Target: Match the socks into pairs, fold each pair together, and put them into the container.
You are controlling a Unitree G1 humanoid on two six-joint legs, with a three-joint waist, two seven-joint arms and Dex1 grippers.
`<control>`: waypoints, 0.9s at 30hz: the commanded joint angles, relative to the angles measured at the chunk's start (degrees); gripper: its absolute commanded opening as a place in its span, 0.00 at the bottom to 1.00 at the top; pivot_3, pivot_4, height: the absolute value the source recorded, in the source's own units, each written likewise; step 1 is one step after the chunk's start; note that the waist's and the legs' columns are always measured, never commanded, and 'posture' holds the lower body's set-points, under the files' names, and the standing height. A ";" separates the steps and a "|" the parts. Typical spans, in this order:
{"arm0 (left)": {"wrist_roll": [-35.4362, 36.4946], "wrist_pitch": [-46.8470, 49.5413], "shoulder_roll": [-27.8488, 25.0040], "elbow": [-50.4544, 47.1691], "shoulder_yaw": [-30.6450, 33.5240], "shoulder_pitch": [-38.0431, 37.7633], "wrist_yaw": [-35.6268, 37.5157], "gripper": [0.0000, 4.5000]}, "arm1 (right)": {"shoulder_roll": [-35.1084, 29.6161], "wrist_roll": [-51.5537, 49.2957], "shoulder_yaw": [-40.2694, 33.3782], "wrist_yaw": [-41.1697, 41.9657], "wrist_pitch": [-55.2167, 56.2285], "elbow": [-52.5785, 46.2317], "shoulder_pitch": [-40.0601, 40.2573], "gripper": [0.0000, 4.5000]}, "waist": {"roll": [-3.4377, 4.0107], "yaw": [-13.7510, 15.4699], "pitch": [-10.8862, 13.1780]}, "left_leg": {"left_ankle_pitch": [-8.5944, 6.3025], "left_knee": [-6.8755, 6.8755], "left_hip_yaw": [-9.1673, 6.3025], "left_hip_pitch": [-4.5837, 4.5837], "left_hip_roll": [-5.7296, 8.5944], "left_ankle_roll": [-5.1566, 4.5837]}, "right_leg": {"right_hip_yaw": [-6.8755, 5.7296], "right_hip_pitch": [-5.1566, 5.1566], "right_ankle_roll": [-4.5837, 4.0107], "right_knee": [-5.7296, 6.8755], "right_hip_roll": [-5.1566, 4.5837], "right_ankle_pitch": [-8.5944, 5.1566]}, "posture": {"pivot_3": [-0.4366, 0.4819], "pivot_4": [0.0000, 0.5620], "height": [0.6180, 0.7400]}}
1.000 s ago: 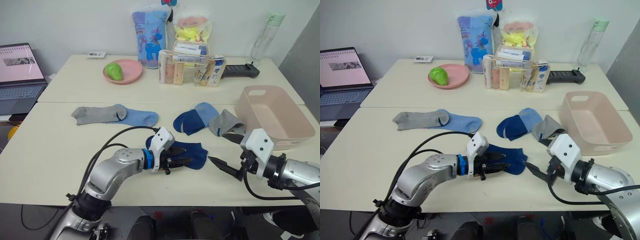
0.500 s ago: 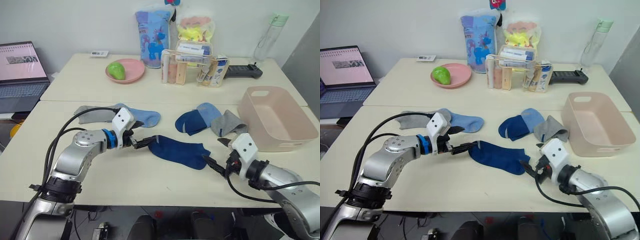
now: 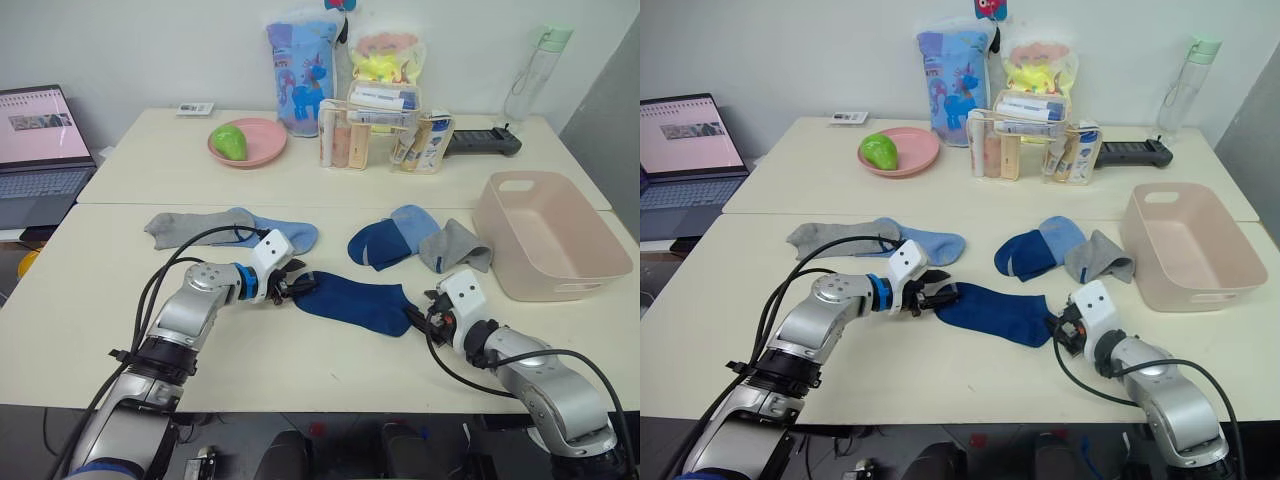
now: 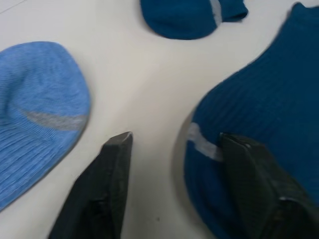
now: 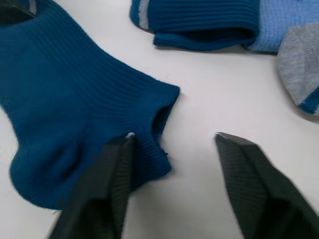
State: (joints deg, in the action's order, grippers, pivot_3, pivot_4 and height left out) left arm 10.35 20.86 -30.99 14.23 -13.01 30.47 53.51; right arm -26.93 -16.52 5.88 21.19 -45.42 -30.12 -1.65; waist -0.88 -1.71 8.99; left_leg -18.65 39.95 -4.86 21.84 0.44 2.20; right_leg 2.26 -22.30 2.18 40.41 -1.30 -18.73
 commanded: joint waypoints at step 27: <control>15.67 23.61 -9.49 -39.30 10.68 -28.31 -2.68 0.00 | -9.97 -24.84 -12.25 6.06 -19.97 -19.03 4.47 0.00 | 0.03 0.03 0.04 | -0.03 -0.03 -0.12 -0.01 -0.06 -0.05 | 0.02 0.08 0.00 -0.06 -0.03 0.00 | 0.48 0.27 0.69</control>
State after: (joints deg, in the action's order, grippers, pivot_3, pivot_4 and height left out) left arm 26.28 45.55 -40.64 -23.06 -2.66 2.34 52.06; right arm -36.64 -41.53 -6.67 27.59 -66.49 -47.45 2.84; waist -0.85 -1.69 9.02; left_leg -18.68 39.91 -4.98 21.82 0.37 2.15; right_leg 2.29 -22.22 2.18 40.35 -1.32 -18.74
